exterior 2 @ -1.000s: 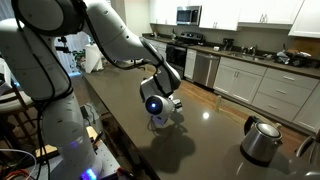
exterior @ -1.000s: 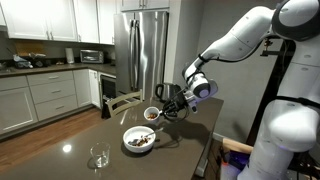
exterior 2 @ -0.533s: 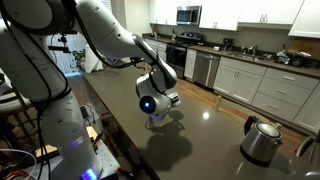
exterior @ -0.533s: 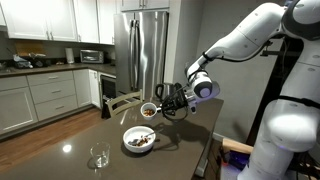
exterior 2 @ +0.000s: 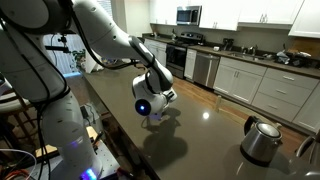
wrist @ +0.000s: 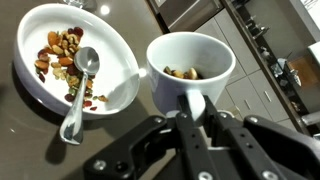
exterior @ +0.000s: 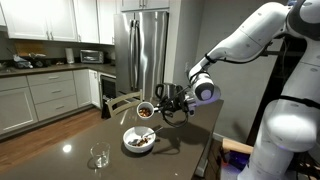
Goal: Pour cereal from the mug to the bowl.
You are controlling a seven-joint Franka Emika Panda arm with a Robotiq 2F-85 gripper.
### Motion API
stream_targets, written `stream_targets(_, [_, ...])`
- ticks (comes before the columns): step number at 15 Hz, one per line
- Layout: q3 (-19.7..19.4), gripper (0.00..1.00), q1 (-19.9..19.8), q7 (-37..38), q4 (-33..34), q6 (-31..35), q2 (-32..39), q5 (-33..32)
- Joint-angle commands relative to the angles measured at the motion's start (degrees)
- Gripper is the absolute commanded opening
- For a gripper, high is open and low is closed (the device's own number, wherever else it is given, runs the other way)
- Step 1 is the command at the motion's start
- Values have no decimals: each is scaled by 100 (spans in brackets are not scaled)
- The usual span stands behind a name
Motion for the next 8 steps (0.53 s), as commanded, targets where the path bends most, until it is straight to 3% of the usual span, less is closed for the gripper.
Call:
stream_targets(1, [62, 4, -26, -597, -274, -536, -221, 324])
stream_targets(8, [47, 4, -29, -989, -515, -1772, -52, 268])
